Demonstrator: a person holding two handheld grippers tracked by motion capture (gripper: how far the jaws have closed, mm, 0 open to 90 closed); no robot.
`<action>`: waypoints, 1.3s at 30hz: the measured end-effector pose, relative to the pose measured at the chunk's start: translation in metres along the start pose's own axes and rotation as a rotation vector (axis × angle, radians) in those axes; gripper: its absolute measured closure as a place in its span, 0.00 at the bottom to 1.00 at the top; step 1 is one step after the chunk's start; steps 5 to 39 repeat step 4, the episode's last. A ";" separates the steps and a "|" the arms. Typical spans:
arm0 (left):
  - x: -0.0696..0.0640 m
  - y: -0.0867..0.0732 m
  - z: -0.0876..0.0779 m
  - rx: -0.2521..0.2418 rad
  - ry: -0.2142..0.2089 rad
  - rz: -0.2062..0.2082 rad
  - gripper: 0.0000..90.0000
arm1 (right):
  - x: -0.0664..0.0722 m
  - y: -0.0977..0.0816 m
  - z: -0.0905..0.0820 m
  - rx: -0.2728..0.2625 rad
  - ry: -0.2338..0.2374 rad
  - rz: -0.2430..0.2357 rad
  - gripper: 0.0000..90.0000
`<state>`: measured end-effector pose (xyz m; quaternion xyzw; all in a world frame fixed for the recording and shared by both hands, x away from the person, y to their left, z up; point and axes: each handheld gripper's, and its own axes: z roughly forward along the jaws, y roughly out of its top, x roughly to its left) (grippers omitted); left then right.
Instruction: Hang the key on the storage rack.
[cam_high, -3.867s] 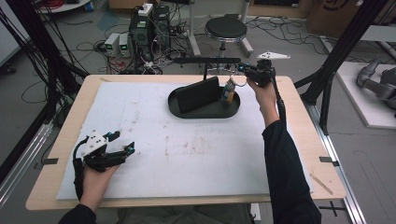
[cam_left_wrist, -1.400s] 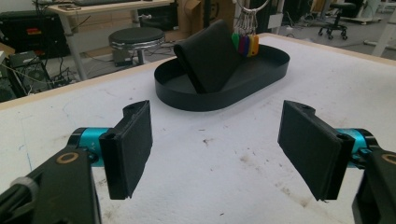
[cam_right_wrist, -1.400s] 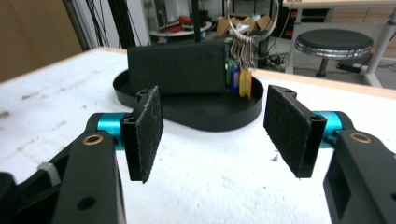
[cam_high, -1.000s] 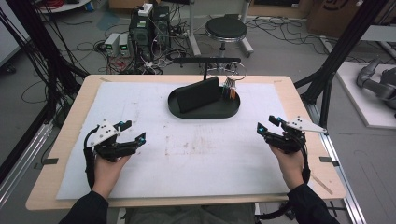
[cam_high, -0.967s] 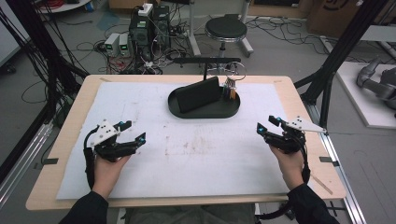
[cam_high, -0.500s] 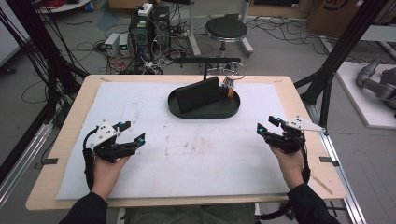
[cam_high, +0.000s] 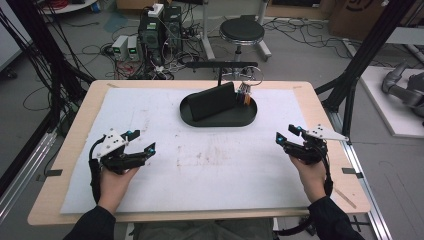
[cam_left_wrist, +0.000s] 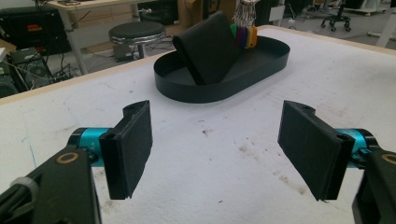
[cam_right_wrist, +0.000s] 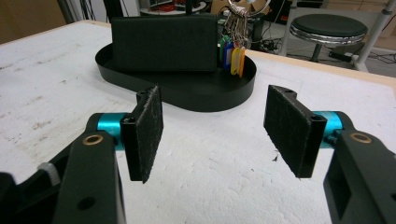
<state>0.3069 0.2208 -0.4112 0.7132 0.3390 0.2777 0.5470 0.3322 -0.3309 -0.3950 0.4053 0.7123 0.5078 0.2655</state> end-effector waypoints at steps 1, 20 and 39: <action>0.000 0.000 0.000 0.001 0.001 0.001 0.29 | 0.000 0.000 0.000 0.000 0.002 0.003 0.42; 0.000 0.000 0.000 0.000 0.000 0.001 0.29 | -0.001 0.000 0.002 0.004 0.007 0.007 0.42; 0.000 0.000 0.000 0.000 0.000 0.001 0.29 | -0.001 0.000 0.002 0.004 0.007 0.007 0.42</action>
